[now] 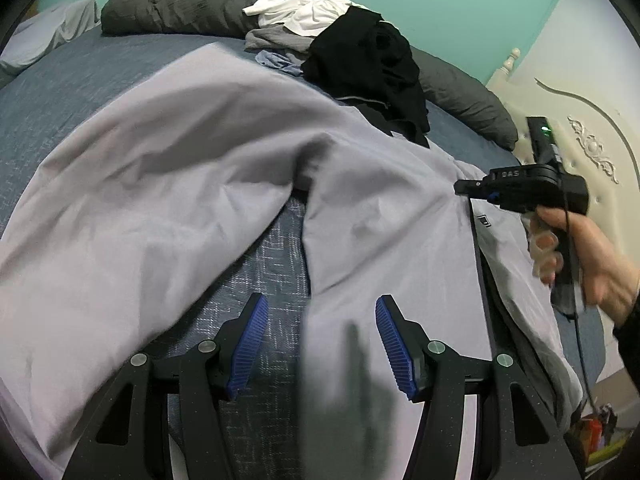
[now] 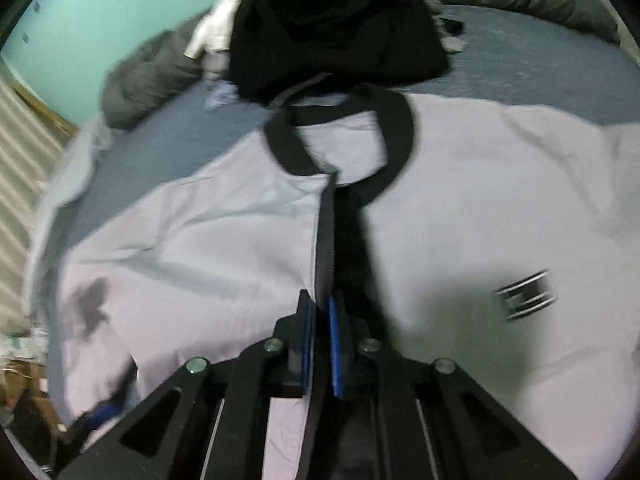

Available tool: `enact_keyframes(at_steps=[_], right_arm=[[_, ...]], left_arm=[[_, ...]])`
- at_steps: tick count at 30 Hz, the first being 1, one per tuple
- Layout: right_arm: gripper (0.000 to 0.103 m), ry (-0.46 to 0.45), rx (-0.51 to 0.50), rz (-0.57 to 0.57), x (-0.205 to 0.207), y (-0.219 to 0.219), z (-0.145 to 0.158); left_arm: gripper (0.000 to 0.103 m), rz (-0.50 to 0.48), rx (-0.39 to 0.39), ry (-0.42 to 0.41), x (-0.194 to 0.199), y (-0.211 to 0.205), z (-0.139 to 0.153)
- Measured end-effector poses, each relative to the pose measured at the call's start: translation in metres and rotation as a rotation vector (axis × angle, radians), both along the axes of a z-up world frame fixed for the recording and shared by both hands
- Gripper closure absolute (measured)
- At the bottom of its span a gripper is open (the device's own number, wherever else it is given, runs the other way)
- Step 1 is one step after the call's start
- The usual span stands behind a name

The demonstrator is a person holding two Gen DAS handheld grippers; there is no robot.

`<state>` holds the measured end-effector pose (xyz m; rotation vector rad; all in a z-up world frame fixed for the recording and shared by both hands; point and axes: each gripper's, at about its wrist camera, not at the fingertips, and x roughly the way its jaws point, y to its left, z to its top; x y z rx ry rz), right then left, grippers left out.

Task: Fold clothes
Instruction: 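Pull the jacket hem with both grippers to smooth it flat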

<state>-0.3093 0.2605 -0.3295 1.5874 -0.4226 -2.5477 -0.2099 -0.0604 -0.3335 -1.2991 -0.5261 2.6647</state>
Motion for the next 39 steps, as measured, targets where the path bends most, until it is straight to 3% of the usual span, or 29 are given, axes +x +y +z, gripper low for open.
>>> enact_keyframes(at_steps=[4,8,9,16,23,28,32,34,36,39], right_arm=[[0.090,0.009,0.058,-0.008,-0.005,0.013,-0.001],[0.065,0.064,-0.005,-0.052,0.019,0.018,0.003],[0.064,0.069,-0.019,-0.048,0.028,0.017,0.002],[0.063,0.016,-0.132,0.059,0.119,-0.002,-0.001],[0.058,-0.133,-0.281,0.112,0.202,-0.023,-0.038],[0.058,-0.182,-0.392,0.087,0.229,-0.036,-0.056],[0.057,-0.179,-0.366,0.063,0.237,-0.051,-0.061],[0.060,-0.161,-0.357,0.062,0.239,-0.050,-0.055],[0.087,-0.137,-0.340,0.069,0.240,-0.047,-0.045],[0.098,-0.100,-0.315,0.080,0.243,-0.043,-0.030]], left_arm=[[0.043,0.002,0.017,-0.009,-0.001,-0.004,-0.002],[0.043,0.003,0.028,-0.021,-0.001,-0.006,-0.004],[0.043,0.004,0.032,-0.022,0.000,-0.006,-0.003],[0.043,0.016,0.035,-0.060,0.009,-0.008,-0.005],[0.043,0.038,0.049,-0.081,0.042,-0.011,0.016],[0.043,0.029,0.039,-0.089,0.070,-0.008,0.034],[0.043,0.022,0.028,-0.102,0.095,-0.001,0.046],[0.042,0.016,0.017,-0.106,0.106,0.002,0.051],[0.042,0.013,0.003,-0.110,0.116,0.004,0.055],[0.042,0.012,-0.007,-0.118,0.127,0.006,0.059]])
